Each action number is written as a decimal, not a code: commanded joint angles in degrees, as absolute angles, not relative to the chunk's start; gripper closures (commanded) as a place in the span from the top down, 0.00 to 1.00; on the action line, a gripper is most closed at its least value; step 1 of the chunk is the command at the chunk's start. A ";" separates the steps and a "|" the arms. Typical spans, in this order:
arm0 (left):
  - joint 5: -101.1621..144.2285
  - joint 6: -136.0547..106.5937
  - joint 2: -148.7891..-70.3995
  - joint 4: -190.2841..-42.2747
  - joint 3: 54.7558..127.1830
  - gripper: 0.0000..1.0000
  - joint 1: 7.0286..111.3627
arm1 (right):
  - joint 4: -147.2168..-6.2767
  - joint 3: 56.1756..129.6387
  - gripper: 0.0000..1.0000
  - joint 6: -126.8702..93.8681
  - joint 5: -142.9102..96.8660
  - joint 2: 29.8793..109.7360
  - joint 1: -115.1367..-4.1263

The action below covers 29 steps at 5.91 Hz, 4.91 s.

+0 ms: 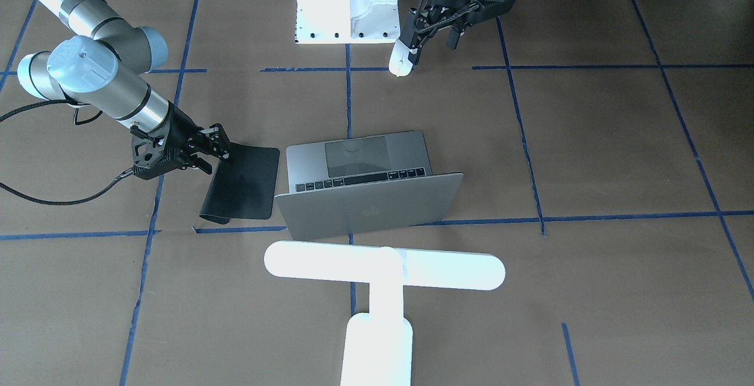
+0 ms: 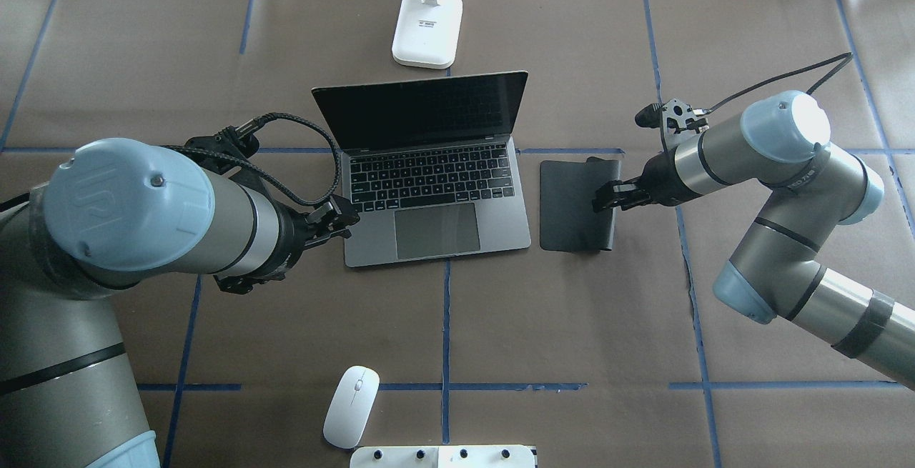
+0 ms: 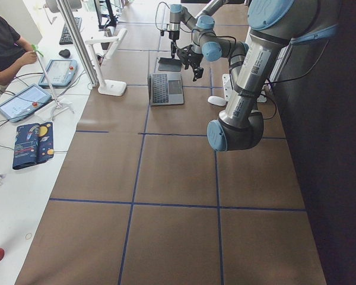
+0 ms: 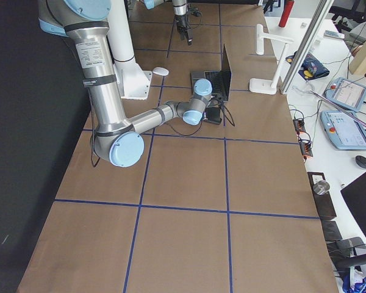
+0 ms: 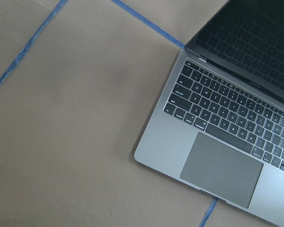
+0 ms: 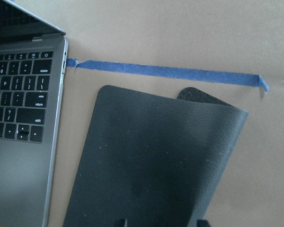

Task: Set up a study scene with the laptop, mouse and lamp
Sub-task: 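Carry the mouse pad with the right gripper beside the laptop, then release the mouse pad with the right gripper while the left grasps the white mouse, then carry the white mouse with the left gripper onto the mouse pad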

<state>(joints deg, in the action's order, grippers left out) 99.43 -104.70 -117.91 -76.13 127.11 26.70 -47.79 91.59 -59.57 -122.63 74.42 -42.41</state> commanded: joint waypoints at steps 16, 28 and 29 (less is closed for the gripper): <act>98.17 -87.98 -112.59 -92.20 111.71 1.00 8.53 | -99.93 111.53 1.00 -31.46 -125.95 73.83 -64.16; 98.09 -87.71 -121.07 -91.58 110.67 0.10 17.73 | -99.84 111.88 1.00 -30.51 -126.73 74.79 -66.17; 98.09 -87.71 -124.33 -91.67 108.13 0.10 19.06 | -99.84 111.45 1.00 -27.63 -128.04 76.01 -67.92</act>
